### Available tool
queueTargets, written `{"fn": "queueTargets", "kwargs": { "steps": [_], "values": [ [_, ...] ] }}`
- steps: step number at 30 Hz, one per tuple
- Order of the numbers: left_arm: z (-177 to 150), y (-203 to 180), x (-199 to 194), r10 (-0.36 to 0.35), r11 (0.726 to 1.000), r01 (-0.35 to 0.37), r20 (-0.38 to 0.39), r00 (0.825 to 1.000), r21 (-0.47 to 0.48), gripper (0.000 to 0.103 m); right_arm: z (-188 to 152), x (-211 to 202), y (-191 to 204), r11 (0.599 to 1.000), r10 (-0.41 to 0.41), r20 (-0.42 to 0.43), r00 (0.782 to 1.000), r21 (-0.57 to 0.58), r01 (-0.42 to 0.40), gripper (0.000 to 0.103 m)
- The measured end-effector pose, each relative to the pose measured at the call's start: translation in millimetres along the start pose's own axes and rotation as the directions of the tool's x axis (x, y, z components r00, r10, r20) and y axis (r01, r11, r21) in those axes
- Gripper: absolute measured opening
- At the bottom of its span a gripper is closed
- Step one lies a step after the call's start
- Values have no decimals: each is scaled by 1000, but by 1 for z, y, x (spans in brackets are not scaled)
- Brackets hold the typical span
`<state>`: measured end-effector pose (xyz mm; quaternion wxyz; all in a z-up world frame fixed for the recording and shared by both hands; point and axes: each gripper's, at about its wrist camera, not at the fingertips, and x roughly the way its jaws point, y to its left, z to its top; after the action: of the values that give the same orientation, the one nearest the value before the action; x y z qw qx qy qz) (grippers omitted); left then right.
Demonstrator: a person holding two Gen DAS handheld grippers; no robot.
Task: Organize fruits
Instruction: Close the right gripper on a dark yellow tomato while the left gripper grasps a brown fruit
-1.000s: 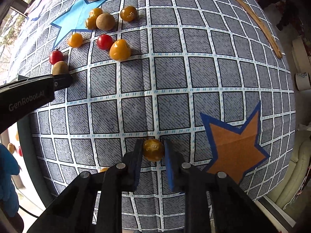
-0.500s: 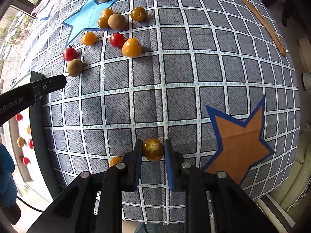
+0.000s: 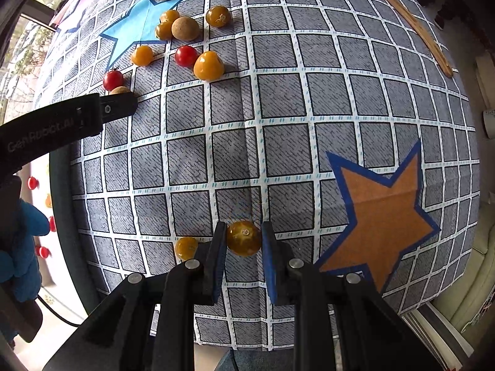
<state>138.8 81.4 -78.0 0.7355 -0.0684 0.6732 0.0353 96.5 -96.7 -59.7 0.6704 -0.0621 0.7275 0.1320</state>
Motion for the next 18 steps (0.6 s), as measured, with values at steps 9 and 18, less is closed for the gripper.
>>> {"fn": "queueTargets", "kwargs": {
  "steps": [9, 18],
  "values": [
    [15, -15, 8, 33, 999, -33, -12, 999, 26, 25, -6, -3, -2, 1000, 12, -3, 1000, 1, -12, 24],
    [-6, 8, -28, -41, 999, 41, 10, 999, 9, 25, -1, -19, 13, 999, 17, 5, 1000, -52, -17, 24]
  ]
}}
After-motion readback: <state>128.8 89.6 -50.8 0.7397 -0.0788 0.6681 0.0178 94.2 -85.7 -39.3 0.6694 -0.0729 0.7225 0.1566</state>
